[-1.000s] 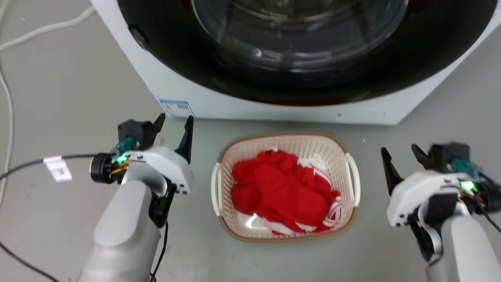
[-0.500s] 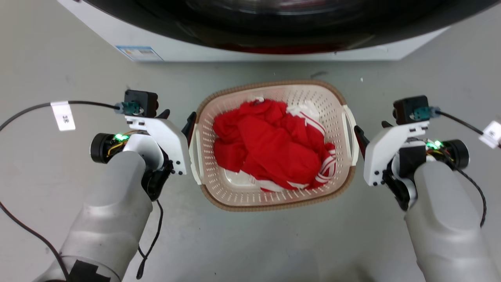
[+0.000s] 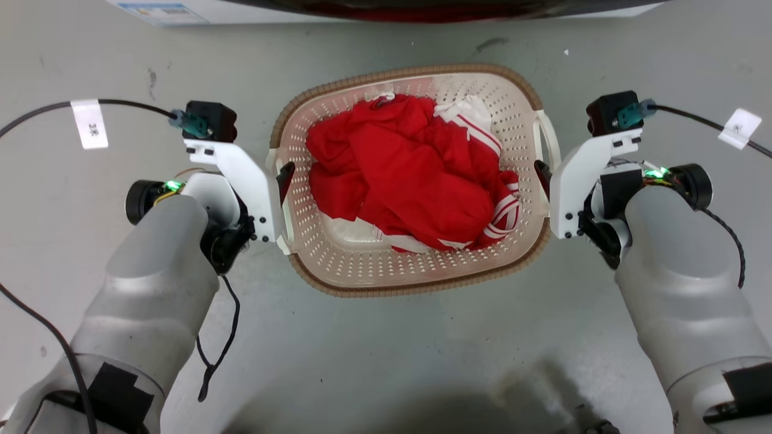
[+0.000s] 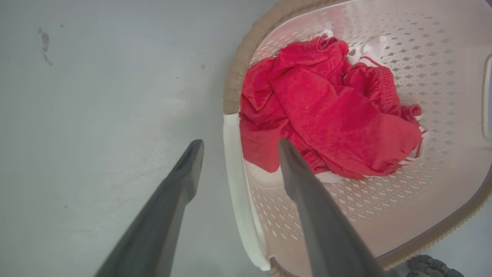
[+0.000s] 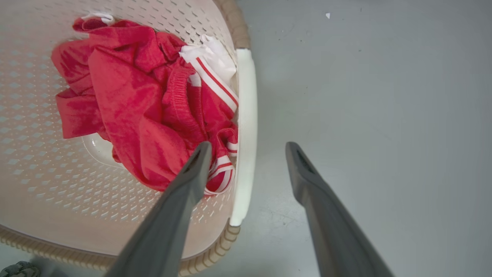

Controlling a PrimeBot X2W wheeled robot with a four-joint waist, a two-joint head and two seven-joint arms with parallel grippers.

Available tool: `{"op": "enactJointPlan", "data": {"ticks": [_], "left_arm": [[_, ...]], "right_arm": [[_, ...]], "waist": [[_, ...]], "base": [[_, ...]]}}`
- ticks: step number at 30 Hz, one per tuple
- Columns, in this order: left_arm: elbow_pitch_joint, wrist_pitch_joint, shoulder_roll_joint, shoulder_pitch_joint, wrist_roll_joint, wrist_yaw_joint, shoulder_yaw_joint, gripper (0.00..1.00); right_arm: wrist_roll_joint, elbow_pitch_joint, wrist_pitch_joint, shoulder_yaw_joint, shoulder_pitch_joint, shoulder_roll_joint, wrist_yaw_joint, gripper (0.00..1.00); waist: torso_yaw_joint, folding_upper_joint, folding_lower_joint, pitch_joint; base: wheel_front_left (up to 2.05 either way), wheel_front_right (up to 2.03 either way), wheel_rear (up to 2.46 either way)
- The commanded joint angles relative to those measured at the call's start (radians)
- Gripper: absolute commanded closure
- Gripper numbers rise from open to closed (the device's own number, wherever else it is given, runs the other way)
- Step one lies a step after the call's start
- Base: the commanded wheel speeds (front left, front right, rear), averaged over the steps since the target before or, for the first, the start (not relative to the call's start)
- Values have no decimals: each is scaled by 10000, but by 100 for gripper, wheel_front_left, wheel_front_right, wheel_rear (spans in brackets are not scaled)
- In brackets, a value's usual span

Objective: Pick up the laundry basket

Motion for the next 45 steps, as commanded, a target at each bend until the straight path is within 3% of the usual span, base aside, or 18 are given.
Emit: {"op": "enactJointPlan", "data": {"ticks": [1, 13, 28, 29, 30, 31, 32, 33, 45], "left_arm": [[89, 81, 6, -266, -142, -1, -161, 0], [594, 313, -82, -976, -991, -1, -1177, 0], [1083, 253, -145, -1386, -1821, -2, -1935, 0], [1102, 277, -157, -1412, -1882, -2, -1986, 0], [1116, 309, -173, -1423, -1925, -2, -2030, 0], [1152, 327, -176, -1428, -2004, -2, -2056, 14], [1152, 428, -218, -1392, -2093, -2, -2095, 74], [1150, 516, -239, -1377, -2196, -2, -2118, 100], [1240, 700, -177, -1532, -2769, -14, -2520, 100]], "right_arm": [[-26, 293, -71, 33, -359, 19, -7, 0], [350, 1859, -339, 495, -1408, 20, -7, 0], [1591, 2401, -553, 1496, -1783, 19, -7, 0], [1609, 2428, -579, 1551, -1786, 19, -7, 4], [1722, 2455, -540, 1598, -1784, 19, -7, 51], [1784, 2475, -526, 1659, -1794, 19, -7, 65], [1847, 2492, -518, 1720, -1816, 19, -7, 100], [1943, 2512, -478, 1782, -1819, 19, -7, 100], [2565, 2666, -303, 2352, -1932, 33, -4, 100]], "waist": [[42, 0, -2, 271], [136, 0, -2, 917], [116, 0, -2, 1309], [112, 0, -2, 1321], [116, 0, -2, 1330], [117, 0, -2, 1335], [114, 0, -2, 1340], [120, 0, -2, 1345], [94, 0, -2, 1266]], "base": [[0, 0, 0], [0, 0, 0], [0, 0, 0], [0, 0, 0], [0, 0, 0], [0, 0, 0], [0, 0, 0], [0, 0, 0], [0, 0, 0]]}}
